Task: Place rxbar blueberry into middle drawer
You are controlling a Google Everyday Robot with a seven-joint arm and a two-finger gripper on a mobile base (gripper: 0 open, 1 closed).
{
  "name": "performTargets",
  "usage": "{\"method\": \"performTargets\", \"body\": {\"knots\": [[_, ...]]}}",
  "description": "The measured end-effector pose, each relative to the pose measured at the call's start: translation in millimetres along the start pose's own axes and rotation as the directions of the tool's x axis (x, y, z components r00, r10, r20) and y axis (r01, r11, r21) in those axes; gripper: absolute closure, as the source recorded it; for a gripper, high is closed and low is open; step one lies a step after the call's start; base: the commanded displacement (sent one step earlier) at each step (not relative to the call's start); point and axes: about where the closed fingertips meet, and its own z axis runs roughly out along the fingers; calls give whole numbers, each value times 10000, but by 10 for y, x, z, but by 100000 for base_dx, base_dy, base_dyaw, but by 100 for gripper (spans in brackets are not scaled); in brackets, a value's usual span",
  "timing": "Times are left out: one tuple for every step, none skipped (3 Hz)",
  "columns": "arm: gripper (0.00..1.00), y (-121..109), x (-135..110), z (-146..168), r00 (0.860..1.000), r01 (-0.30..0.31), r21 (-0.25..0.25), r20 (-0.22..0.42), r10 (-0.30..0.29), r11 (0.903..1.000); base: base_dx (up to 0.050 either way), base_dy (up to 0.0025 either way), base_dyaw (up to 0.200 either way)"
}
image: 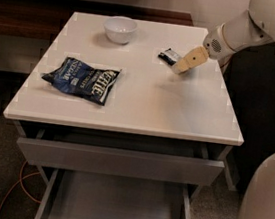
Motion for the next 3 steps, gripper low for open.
{"method": "performTargets", "body": {"knots": [[0,-89,-45,190,9997,-184,-44,185,184,9998,0,0,0],[0,-129,-85,342,9990,-348,-140,270,351,9993,0,0,0],[21,-159,-84,474,9984,-533,-246,147,537,9983,0,0,0]]}}
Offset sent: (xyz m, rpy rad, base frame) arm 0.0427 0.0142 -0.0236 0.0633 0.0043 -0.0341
